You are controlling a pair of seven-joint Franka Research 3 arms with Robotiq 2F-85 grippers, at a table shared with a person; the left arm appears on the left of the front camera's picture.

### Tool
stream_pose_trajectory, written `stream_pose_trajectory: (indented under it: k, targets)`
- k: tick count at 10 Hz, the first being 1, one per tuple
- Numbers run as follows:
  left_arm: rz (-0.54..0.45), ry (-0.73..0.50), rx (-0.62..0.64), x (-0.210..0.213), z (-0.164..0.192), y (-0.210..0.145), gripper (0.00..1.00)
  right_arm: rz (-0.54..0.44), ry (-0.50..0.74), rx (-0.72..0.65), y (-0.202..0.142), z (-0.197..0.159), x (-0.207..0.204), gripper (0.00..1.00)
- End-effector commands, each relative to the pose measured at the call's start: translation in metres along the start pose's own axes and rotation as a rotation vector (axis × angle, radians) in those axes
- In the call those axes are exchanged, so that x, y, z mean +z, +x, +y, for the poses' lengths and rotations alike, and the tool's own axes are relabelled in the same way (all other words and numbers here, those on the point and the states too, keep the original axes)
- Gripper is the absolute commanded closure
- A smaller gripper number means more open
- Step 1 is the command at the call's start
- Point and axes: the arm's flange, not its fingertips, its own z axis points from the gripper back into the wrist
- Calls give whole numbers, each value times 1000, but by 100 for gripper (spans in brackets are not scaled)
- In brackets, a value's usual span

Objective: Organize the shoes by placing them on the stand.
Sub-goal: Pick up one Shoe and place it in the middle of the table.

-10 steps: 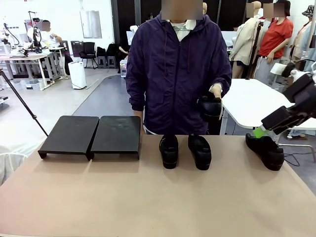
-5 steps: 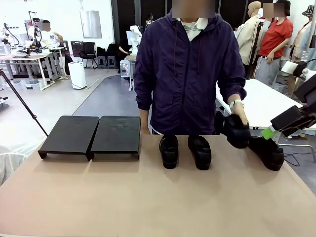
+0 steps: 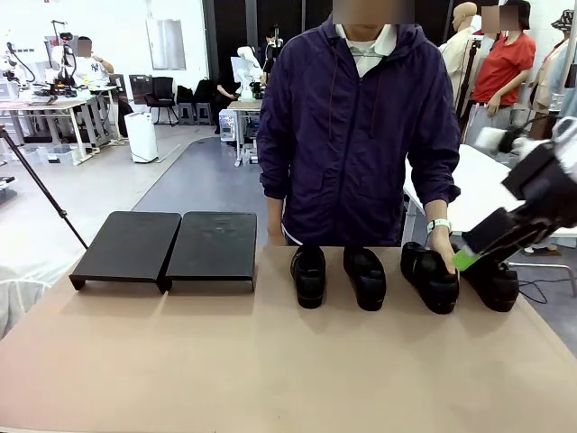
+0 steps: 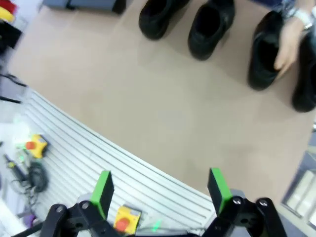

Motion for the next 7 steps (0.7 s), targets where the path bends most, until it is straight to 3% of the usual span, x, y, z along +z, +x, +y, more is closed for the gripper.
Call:
stream_pose_trajectory:
  k: [1, 4, 6, 7]
  targets:
    - [-2, -14, -13, 1, -1, 0, 0, 56, -65, -28, 33, 19, -19, 0]
    - [-2, -14, -13, 1, -1, 0, 0, 102, -82, -26, 96, 65, -70, 0]
    - [-2, -14, -13, 1, -1, 0, 0, 116, -87, -76, 111, 80, -86, 0]
    - [-2, -14, -13, 1, -1, 0, 0, 68, -101, -90, 110, 79, -83, 0]
